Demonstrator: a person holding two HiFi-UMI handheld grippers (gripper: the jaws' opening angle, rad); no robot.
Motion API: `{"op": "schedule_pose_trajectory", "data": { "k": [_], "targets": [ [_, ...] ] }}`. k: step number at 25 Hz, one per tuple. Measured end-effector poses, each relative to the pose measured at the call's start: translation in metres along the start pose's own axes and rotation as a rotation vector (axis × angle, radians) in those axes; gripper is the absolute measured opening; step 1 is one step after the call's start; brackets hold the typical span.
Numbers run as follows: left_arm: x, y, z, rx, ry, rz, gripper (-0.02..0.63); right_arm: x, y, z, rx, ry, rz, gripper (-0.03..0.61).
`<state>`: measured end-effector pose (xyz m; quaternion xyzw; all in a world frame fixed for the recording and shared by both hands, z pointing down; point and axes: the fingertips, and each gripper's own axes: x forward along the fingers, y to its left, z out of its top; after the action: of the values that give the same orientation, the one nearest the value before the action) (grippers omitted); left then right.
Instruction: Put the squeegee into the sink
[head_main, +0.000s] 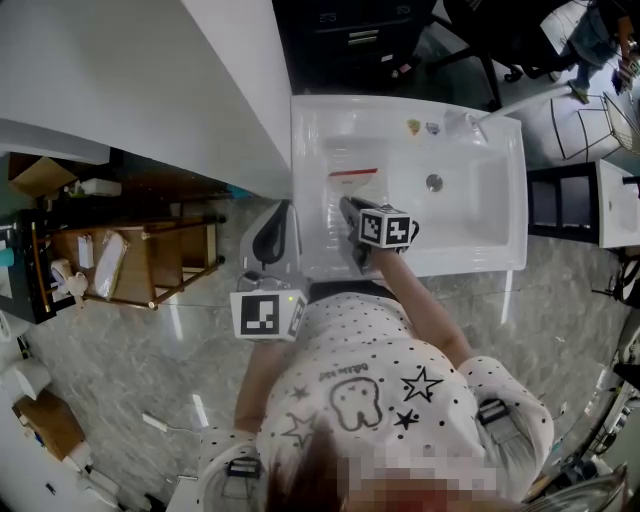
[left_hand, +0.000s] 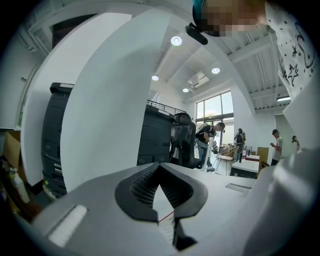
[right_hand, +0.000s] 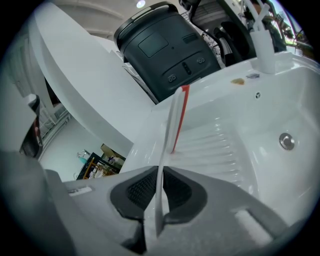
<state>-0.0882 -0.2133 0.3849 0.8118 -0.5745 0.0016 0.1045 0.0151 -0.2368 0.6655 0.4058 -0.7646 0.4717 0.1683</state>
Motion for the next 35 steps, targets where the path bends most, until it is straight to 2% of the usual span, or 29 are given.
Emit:
{"op": "schedule_pose_trajectory", "data": {
  "k": [17,23,29,35],
  "targets": [
    [0.005,-0.002,0.001,-0.009,-0.004,-0.012,-0.006,-0.003,-0.01,0.005,-0.02,-0.007,-0.028,0.038],
    [0.005,0.001,0.0,-0.015,-0.006,-0.007,-0.006,-0.004,-0.018,0.005,-0.029,0.001,-0.067,0.058],
    [0.006,0.002,0.0,-0.016,-0.008,-0.005,-0.006,-0.004,-0.024,0.003,-0.008,0.017,-0.086,0.088],
    [0.006,0.004,0.0,-0.027,-0.009,-0.002,-0.006,-0.003,-0.03,0.001,0.025,0.026,-0.098,0.091]
  ]
}}
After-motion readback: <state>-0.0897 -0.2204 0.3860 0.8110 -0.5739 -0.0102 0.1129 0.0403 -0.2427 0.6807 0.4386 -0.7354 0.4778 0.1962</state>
